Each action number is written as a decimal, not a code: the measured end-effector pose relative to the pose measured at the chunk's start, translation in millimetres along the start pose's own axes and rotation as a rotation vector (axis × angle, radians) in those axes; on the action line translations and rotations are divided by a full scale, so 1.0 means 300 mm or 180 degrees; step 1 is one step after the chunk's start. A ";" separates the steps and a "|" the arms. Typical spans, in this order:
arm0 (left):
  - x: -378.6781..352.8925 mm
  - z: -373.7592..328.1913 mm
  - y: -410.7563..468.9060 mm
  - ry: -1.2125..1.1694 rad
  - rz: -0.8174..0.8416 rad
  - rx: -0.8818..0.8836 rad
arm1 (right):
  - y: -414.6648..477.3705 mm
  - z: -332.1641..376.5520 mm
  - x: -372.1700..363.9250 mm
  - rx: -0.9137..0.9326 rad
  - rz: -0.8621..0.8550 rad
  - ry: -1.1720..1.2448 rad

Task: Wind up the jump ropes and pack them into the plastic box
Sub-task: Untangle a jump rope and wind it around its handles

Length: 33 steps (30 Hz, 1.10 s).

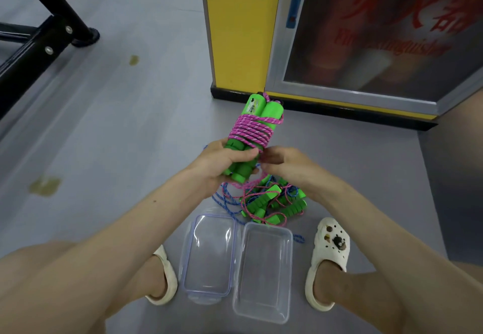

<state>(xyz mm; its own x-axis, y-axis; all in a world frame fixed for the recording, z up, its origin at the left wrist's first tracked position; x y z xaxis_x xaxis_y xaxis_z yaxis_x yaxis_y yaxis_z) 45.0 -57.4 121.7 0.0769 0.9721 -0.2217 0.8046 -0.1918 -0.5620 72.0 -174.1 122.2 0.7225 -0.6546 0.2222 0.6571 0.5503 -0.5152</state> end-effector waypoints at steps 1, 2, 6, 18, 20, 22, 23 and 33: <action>-0.013 -0.007 -0.001 -0.0044 0.0064 -0.0028 | 0.000 0.011 -0.004 0.0075 -0.0011 0.0133; -0.019 -0.013 -0.003 -0.0061 0.0097 -0.0051 | -0.001 0.018 -0.002 0.0142 -0.0038 0.0247; -0.001 -0.022 -0.009 0.0110 0.0044 -0.0073 | -0.019 0.012 0.046 0.0187 -0.0424 0.0241; 0.018 -0.064 -0.018 0.0496 -0.0075 -0.0237 | 0.001 0.000 0.020 -0.0018 -0.0247 0.0280; 0.018 -0.066 -0.018 0.0745 -0.0156 -0.0286 | 0.000 0.031 0.009 0.0011 -0.0148 -0.0486; 0.010 -0.055 -0.020 0.0785 -0.0128 -0.0301 | -0.001 0.009 -0.008 -0.0205 0.0107 -0.0561; 0.009 -0.052 -0.022 0.0783 -0.0111 -0.0297 | -0.001 -0.007 -0.002 -0.0340 0.0119 -0.0554; 0.076 -0.143 -0.036 0.2283 -0.0875 -0.0724 | 0.016 -0.027 -0.015 -0.0465 0.0173 0.1005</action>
<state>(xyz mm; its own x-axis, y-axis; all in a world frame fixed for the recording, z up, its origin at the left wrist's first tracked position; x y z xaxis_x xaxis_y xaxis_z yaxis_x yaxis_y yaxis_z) 63.4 -27.2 156.8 0.1561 0.8454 0.5108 0.9442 0.0242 -0.3286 69.9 -172.8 112.0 0.6384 -0.7670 -0.0641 0.5653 0.5238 -0.6373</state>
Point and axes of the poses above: each hand's wrist, its own y-axis towards the middle knuckle, its own x-axis out of the back of the hand, z = x × y, the point moved 10 cm from there along y, towards the middle knuckle, and after that the axes turned 10 degrees about z, right-handed, at the moved point
